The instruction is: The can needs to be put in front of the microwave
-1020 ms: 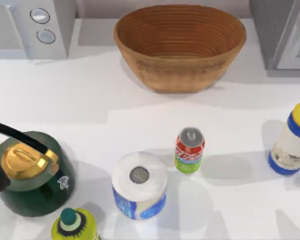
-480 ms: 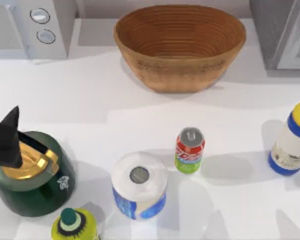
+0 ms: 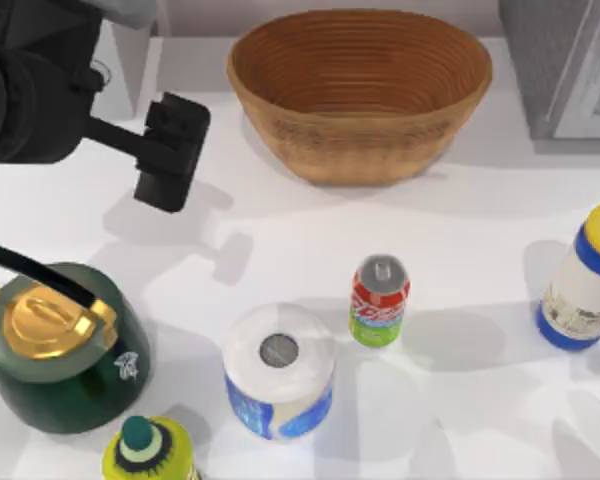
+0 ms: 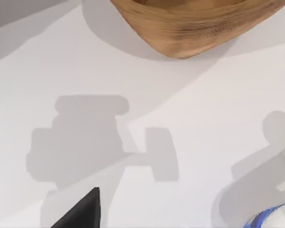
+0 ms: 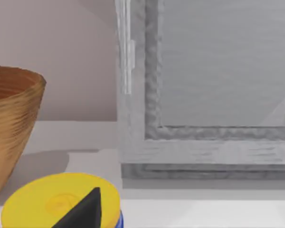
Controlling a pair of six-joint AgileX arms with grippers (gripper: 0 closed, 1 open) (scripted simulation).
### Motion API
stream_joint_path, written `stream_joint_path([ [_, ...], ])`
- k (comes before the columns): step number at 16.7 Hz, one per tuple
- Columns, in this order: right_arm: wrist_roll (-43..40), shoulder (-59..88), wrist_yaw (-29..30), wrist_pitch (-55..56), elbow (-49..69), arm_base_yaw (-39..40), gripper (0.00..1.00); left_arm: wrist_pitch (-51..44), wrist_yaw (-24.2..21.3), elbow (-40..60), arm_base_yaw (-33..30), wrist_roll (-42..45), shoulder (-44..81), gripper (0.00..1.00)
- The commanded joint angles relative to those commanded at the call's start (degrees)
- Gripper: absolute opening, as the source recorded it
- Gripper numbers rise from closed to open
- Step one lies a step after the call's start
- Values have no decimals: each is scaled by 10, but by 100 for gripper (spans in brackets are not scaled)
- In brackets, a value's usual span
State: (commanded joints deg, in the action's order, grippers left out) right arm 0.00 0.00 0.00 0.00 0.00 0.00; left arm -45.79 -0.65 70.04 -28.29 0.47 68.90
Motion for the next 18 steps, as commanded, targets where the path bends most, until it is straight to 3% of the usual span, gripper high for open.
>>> stream_joint_path([
  [10, 0, 0, 0, 0, 0, 0, 100, -301, 1, 481, -163, -16, 530, 100],
  [14, 0, 0, 0, 0, 0, 0, 100, -369, 3, 579, -195, -20, 646, 100],
  [18, 0, 0, 0, 0, 0, 0, 100, -384, 3, 599, -201, -21, 669, 100],
])
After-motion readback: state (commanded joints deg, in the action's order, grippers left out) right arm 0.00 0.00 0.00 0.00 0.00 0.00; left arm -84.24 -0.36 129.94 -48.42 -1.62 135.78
